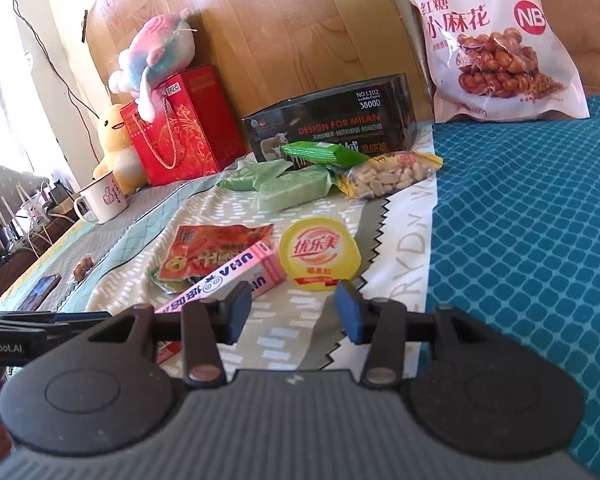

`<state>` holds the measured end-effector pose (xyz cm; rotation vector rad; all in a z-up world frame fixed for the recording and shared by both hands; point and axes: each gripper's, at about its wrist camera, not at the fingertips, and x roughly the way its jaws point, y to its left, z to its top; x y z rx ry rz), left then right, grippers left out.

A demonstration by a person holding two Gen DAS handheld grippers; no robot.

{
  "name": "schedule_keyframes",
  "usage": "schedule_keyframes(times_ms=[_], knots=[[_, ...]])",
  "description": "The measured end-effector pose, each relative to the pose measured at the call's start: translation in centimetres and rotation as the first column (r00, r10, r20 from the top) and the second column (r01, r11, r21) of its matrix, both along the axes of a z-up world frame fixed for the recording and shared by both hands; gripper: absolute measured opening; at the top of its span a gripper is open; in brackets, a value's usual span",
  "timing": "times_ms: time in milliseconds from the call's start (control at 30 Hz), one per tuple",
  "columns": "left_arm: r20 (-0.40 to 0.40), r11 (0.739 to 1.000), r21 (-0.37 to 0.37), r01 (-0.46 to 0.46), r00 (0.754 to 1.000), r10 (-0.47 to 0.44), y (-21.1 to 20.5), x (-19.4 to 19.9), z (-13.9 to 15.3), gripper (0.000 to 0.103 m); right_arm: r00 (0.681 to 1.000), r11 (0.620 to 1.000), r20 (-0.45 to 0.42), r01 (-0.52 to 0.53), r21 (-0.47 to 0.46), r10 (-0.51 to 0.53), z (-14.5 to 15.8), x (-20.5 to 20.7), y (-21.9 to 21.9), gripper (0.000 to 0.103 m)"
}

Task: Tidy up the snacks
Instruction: 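Move the left tool back to the pile toward the pink UHA box, then grasp the pink UHA candy box with the left tool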

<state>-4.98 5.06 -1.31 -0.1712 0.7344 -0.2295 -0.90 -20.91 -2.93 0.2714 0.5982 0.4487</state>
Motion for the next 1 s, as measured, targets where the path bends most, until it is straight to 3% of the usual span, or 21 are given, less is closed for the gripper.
schedule_keyframes(times_ms=[200,367,733,867,1000], knots=[[0.007,0.999,0.028,-0.037,0.999,0.036,0.4,0.2,-0.1,0.069,1.0,1.0,-0.002,0.0,0.007,0.0,0.0,0.0,0.0,0.051],[-0.003,0.997,0.053,-0.058,0.998,0.059,0.7,0.5,-0.5,0.066,1.0,1.0,-0.008,-0.01,0.022,0.01,0.1,0.1,0.0,0.053],[0.003,0.997,0.039,-0.072,0.997,0.072,1.4,0.5,-0.3,0.063,0.993,0.988,-0.095,-0.051,0.147,0.065,1.0,3.7,-0.6,0.054],[0.03,0.999,-0.022,-0.032,0.999,0.032,1.8,-0.4,0.7,0.062,0.991,0.984,-0.099,-0.079,0.161,0.095,1.4,4.4,0.1,0.055],[0.079,0.996,-0.024,0.083,0.994,-0.08,0.7,-1.9,1.9,0.053,0.991,0.988,-0.087,-0.092,0.122,0.103,1.6,4.8,1.0,0.055]])
